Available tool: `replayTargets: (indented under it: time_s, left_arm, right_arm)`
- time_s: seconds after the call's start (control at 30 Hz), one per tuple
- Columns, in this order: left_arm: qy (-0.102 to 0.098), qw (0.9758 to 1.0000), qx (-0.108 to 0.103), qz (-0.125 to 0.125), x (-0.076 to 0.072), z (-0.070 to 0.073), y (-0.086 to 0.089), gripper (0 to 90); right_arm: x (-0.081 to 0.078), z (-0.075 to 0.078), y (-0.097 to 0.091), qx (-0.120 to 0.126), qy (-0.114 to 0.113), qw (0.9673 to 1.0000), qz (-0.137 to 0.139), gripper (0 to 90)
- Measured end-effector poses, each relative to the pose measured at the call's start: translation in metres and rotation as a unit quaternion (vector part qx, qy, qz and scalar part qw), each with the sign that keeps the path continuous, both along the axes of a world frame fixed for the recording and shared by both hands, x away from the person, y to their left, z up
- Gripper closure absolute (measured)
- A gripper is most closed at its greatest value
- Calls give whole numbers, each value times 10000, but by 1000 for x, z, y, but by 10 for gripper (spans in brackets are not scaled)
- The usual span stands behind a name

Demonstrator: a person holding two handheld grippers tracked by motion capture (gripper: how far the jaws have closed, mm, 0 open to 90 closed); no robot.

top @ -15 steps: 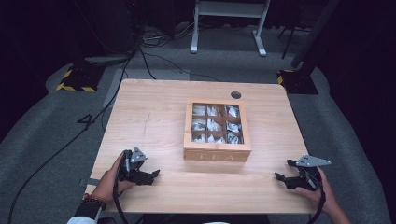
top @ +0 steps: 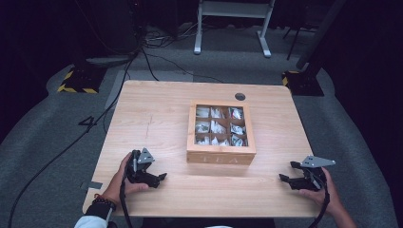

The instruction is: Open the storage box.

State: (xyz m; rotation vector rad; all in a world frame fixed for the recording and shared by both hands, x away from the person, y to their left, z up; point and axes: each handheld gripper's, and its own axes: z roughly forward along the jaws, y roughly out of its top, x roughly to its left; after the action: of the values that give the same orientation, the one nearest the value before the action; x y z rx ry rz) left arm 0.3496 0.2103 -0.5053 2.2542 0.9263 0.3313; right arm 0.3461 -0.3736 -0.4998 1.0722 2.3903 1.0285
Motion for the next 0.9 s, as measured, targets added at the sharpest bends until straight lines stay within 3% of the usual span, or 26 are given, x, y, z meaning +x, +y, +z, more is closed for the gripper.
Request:
replayTargets:
  time_s: [0.03, 0.2, 0.33, 0.5, 0.9]
  left_arm:
    - [-10, 10000, 38, 20, 1, 0, 0, 11]
    - [-15, 10000, 48, 31, 1, 0, 0, 6]
    - [-1, 10000, 27, 42, 1, 0, 0, 6]
    - [12, 10000, 12, 48, 1, 0, 0, 7]
    - [12, 10000, 12, 44, 1, 0, 0, 7]
  right_arm:
    - [2, 4, 3, 44, -33, 9999, 139, 283]
    - [7, 14, 15, -31, -148, 9995, 278, 276]
    - [11, 25, 27, 74, -191, 9987, 472, 328]
    - [19, 45, 53, 29, -351, 9963, 790, 333]
    - [30, 57, 85, 199, -461, 9930, 1069, 358]
